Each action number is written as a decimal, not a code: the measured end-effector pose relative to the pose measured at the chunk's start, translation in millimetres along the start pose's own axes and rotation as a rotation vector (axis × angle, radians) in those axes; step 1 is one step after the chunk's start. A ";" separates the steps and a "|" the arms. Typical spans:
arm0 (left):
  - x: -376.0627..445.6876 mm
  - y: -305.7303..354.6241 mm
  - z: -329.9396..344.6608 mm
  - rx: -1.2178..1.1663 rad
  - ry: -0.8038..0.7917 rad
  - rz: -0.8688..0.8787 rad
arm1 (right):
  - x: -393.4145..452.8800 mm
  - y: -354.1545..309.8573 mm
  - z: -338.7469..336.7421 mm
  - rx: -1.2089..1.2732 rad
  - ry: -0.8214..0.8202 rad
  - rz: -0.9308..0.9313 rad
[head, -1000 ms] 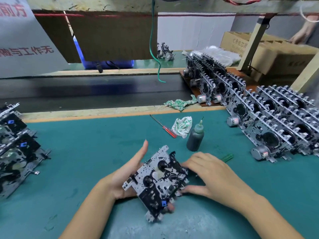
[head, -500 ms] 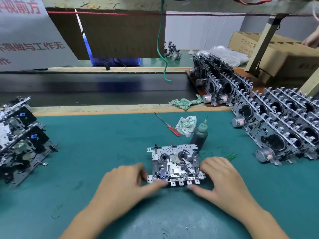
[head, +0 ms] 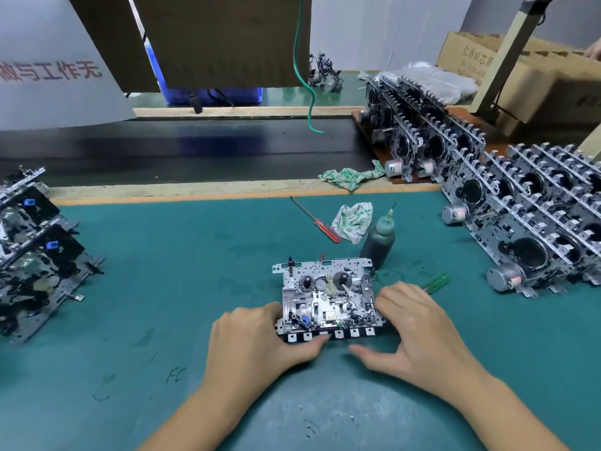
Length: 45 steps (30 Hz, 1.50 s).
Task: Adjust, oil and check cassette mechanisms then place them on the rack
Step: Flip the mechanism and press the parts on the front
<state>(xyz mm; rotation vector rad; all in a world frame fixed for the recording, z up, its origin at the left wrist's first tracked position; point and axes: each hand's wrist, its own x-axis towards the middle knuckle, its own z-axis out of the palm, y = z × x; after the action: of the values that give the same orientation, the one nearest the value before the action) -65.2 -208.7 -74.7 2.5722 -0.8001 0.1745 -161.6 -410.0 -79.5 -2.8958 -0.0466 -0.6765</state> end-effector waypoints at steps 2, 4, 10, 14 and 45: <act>1.2 -1.9 -1.0 -0.052 0.024 0.036 | -0.5 -0.2 0.9 -0.004 -0.001 -0.012; 1.2 -4.5 -1.5 -0.066 -0.012 0.087 | -0.5 -1.0 2.8 -0.034 0.029 -0.003; 1.1 -2.1 -2.0 -0.013 -0.010 0.050 | -0.9 0.7 4.6 -0.041 0.013 -0.024; 2.7 -1.4 -1.8 -0.036 -0.004 0.034 | -0.6 2.1 3.9 0.014 -0.011 -0.022; 2.6 -24.4 -4.7 -0.087 0.026 0.393 | -4.4 -1.8 2.4 -0.022 0.021 -0.008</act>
<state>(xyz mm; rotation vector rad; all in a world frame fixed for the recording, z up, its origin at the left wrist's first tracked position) -49.2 -189.9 -78.9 2.3020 -1.2677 0.2842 -164.6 -407.8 -83.3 -2.9108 -0.0485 -0.7134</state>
